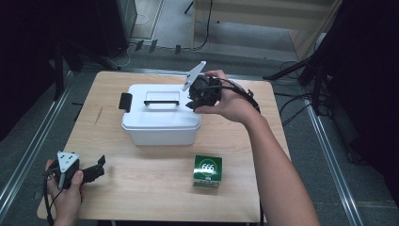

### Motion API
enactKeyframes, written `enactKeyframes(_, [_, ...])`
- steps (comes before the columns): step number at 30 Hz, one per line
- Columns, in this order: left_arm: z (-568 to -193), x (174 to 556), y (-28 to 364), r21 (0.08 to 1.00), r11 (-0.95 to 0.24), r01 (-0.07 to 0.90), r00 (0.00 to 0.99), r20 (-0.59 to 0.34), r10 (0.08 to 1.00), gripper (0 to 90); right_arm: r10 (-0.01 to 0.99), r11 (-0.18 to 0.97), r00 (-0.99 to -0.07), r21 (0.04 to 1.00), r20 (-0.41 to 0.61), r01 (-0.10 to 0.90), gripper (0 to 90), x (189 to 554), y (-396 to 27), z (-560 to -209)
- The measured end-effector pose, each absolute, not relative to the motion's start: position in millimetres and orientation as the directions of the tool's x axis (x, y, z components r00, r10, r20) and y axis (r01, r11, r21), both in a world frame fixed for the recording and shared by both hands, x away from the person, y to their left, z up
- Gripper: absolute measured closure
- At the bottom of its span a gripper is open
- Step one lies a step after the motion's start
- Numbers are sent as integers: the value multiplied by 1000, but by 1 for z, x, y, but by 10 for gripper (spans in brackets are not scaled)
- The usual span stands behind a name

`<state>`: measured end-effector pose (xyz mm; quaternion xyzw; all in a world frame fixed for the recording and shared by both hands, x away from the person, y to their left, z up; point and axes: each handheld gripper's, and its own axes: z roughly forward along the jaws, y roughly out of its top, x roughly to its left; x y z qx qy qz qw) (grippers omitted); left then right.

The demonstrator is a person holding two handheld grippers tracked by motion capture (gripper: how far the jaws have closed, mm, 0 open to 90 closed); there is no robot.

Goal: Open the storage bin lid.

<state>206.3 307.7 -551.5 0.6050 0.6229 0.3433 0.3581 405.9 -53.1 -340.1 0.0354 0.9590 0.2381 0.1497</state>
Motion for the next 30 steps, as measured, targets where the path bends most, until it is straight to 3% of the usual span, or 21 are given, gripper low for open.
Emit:
enactKeyframes(12, [-552, 207, 308, 860, 39, 509, -11, -39, 999, 0, 70, 912, -934, 401, -350, -82, 670, 410, -17, -346])
enactKeyframes(30, [-552, 207, 308, 860, 31, 509, 0, -36, 999, 0, -8, 924, -942, 358, -335, -135, 786, 417, 6, -354])
